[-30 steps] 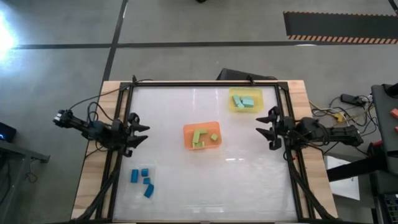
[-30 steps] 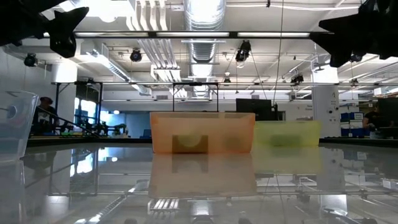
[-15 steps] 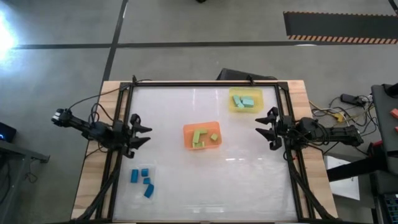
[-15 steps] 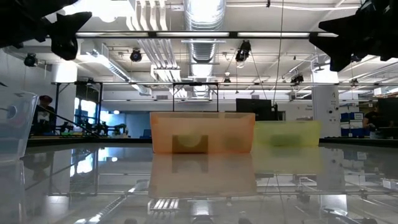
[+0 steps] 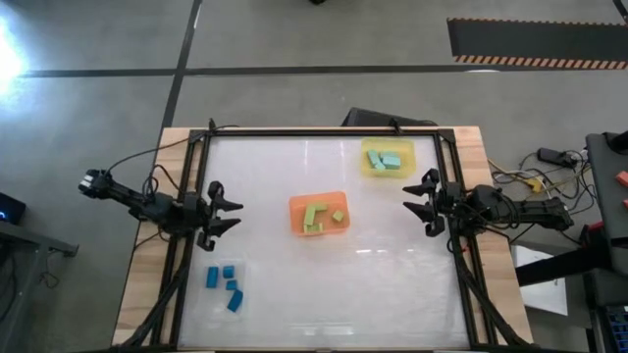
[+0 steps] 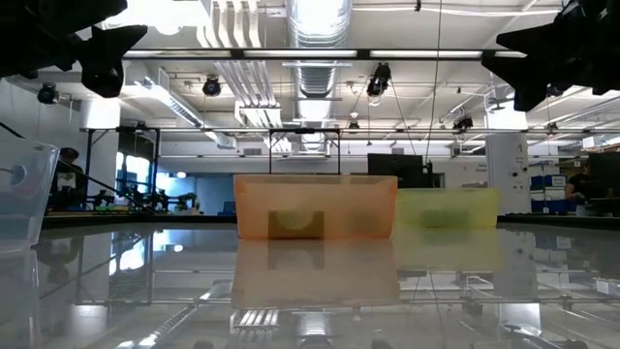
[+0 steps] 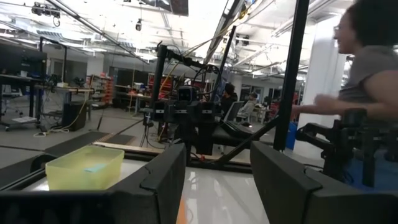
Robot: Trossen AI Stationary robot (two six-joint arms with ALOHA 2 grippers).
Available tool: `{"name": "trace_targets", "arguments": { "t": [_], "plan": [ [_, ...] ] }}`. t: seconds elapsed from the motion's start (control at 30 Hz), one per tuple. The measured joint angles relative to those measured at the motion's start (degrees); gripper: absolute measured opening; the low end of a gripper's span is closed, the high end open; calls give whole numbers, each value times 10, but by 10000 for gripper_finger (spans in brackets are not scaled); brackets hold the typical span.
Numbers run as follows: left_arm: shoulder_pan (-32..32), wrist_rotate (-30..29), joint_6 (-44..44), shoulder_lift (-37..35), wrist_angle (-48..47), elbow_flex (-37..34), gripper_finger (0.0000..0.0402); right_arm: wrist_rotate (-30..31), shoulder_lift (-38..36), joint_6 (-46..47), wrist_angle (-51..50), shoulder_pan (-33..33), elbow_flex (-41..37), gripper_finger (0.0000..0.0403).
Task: Sort & place blocks by color
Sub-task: Return to Home Position
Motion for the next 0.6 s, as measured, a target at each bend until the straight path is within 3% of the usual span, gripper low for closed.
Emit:
{"name": "trace_targets", "arguments": {
  "t": [0.6],
  "plan": [
    [0, 0, 0, 27, 0, 0, 164, 0, 0, 1, 0, 0, 0, 203]
  ]
}}
